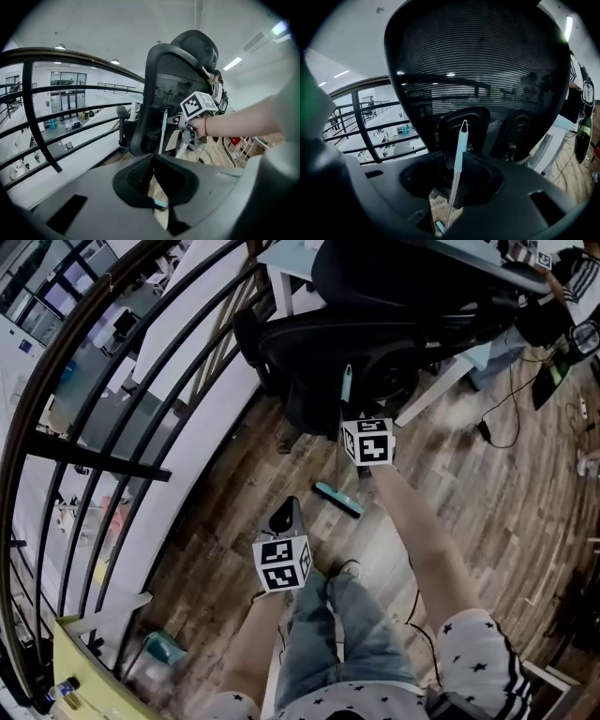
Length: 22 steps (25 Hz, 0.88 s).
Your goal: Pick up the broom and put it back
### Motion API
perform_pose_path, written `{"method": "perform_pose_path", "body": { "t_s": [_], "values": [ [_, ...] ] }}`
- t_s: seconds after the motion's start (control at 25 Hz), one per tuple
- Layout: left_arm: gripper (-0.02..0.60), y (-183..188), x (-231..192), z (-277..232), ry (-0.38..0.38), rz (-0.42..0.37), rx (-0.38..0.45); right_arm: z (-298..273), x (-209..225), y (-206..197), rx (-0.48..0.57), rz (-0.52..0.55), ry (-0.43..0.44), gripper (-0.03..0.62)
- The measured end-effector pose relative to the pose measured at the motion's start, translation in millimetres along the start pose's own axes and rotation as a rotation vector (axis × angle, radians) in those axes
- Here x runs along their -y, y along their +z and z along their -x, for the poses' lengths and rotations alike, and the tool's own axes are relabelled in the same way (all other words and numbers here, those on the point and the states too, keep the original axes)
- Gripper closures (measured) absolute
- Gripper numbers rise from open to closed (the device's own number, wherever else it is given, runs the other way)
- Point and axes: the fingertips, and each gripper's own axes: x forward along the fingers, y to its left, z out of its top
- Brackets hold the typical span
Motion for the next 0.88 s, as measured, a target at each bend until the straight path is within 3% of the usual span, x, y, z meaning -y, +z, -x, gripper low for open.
{"method": "perform_pose_path", "body": {
  "t_s": [0.36, 0.64, 0.88],
  "values": [
    [0.571, -16.7, -11.0, -14.5, 0.004, 0.005, -0.016, -39.9, 2.0, -4.0, -0.022, -0.038, -0.031, 0.454],
    [0.571, -26.6, -17.5, -24.4, -0.001, 0.007, -0.030, -45.2, 8.3, -2.3, 0.020, -0.028, -0.181, 0.461],
    [0.571, -34.8, -21.8, -25.1, -0.001, 0.022, -0.035, -45.0, 9.8, 0.1, 0.039, -0.063, -0.221, 0.461]
  ]
}}
